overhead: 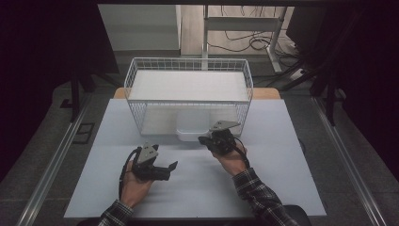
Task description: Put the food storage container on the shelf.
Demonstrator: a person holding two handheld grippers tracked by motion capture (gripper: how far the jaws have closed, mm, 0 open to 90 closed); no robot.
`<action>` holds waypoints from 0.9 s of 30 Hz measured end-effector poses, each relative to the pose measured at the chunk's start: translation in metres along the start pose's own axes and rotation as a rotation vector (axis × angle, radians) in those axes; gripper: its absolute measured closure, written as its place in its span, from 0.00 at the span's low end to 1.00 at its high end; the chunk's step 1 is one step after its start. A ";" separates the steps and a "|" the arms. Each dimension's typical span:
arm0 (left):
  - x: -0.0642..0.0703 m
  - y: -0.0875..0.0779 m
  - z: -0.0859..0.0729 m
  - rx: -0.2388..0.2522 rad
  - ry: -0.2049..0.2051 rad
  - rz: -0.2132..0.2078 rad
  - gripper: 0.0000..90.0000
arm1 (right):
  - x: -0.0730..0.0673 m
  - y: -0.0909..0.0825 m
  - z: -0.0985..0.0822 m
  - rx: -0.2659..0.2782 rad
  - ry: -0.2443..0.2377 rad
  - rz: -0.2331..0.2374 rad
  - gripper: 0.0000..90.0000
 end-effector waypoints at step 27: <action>-0.005 -0.015 -0.016 0.034 -0.079 -0.021 0.08 | 0.009 0.041 0.001 -0.034 -0.012 -0.045 0.99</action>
Point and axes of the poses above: each handheld gripper's, and its own axes: y roughly forward along the jaws, z roughly out of its top, x roughly to its right, the point moved 2 cm from there along y, roughly forward along the jaws, and after that the axes turned 6 degrees about x, right-handed, at the moved point
